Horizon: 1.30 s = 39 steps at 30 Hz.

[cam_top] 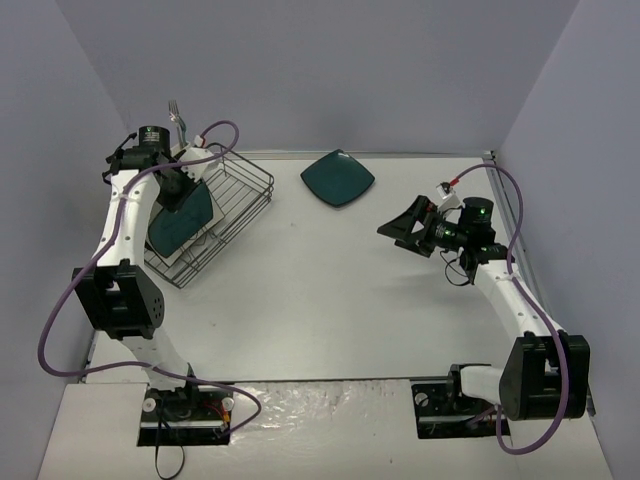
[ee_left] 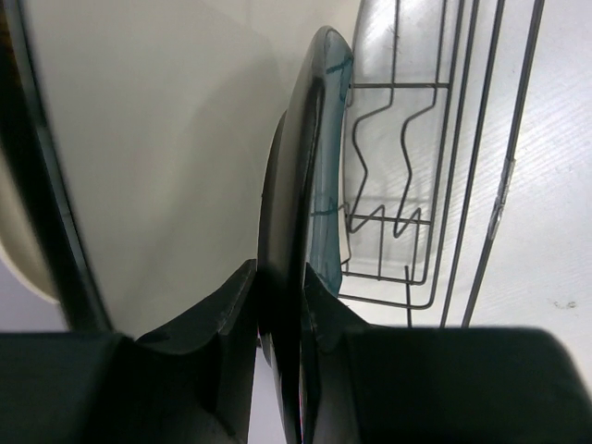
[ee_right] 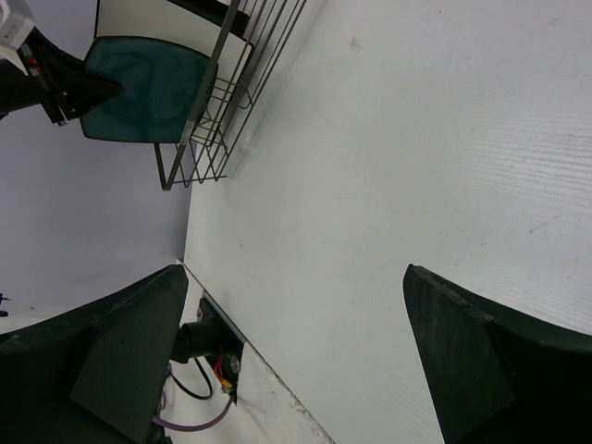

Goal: Load the plates into the dish rack

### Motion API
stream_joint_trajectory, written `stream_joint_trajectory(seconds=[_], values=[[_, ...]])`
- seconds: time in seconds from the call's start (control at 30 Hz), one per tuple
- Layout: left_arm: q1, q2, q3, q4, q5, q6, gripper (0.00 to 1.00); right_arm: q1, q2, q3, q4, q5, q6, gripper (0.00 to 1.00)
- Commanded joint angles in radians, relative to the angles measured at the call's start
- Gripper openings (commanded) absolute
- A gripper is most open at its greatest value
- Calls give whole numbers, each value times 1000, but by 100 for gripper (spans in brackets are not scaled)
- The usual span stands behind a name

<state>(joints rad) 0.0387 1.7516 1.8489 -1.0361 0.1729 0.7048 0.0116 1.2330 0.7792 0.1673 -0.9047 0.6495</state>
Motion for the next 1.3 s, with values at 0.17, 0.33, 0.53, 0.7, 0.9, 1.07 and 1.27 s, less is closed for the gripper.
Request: stream_joint_trajectory(seconds=[0.17, 0.33, 0.53, 0.7, 0.9, 1.07, 1.27], values=[[3, -50, 6, 94, 39, 10, 0, -7, -6, 21, 46, 11, -8, 100], [1, -44, -37, 124, 71, -15, 3, -7, -3, 33, 45, 42, -5, 100], [7, -43, -87, 148, 92, -35, 12, -6, 11, 57, 48, 81, -1, 100], [8, -50, -108, 167, 94, -55, 23, -7, 14, 70, 49, 95, 1, 100], [7, -61, -131, 202, 59, -103, 52, -7, 22, 70, 50, 143, 1, 100], [7, -117, -155, 253, 37, -143, 70, 1, 40, 89, 58, 209, 1, 99], [3, -198, -162, 313, 37, -231, 97, 28, 104, 110, 140, 275, 33, 99]])
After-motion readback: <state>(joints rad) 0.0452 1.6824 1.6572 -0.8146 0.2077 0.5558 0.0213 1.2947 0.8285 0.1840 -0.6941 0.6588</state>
